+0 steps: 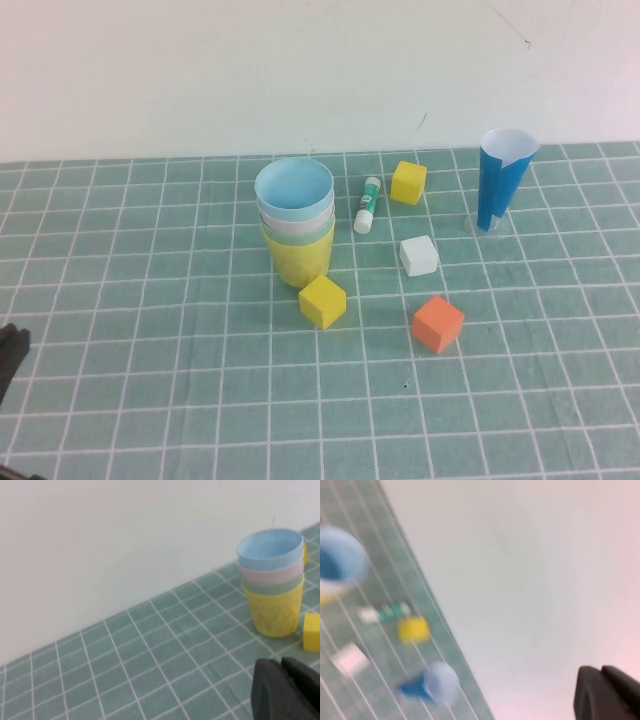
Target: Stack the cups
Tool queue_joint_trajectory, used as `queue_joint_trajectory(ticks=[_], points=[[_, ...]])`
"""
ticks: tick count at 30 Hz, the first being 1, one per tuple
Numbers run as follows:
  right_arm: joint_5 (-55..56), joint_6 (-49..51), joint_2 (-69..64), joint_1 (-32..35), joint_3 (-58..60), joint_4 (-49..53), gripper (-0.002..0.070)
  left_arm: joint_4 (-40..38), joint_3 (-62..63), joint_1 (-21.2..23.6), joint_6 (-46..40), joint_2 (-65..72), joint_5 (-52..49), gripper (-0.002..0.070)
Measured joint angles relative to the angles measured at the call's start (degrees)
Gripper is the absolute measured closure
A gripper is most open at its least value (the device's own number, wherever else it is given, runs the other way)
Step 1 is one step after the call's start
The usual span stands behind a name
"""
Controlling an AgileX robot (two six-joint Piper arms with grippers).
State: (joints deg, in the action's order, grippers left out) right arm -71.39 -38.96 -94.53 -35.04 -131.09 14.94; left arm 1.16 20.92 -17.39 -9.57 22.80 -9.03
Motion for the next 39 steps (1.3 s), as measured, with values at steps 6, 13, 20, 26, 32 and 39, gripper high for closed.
queue_joint_trajectory(ticks=[6,13,20,26,32,39], points=[[0.1,4.8,16.1,0.1,20.8,7.9,0.0675,-0.3,-0.5,0.0,0.6,-5.1,-1.3,0.0676],[2.1,13.0,34.3,0.1,48.3,8.6,0.0676,-0.3,-3.6,0.0,1.0,-8.9,2.0,0.0676],[21.0,22.3,53.4,0.1,80.9,3.8,0.0676,-0.5,-5.7,0.0,1.4,-11.7,5.5,0.0676],[36.2,23.3,64.6,0.1,102.6,-0.8,0.0676,-0.5,-9.3,0.0,3.0,-11.7,10.0,0.0676],[39.8,25.3,69.1,0.1,111.6,-6.4,0.0676,-0.5,-12.5,0.0,3.2,-11.7,12.7,0.0676],[37.3,25.7,69.2,0.1,113.3,-8.3,0.0676,-0.5,-13.0,0.0,4.1,-11.7,10.9,0.0676]])
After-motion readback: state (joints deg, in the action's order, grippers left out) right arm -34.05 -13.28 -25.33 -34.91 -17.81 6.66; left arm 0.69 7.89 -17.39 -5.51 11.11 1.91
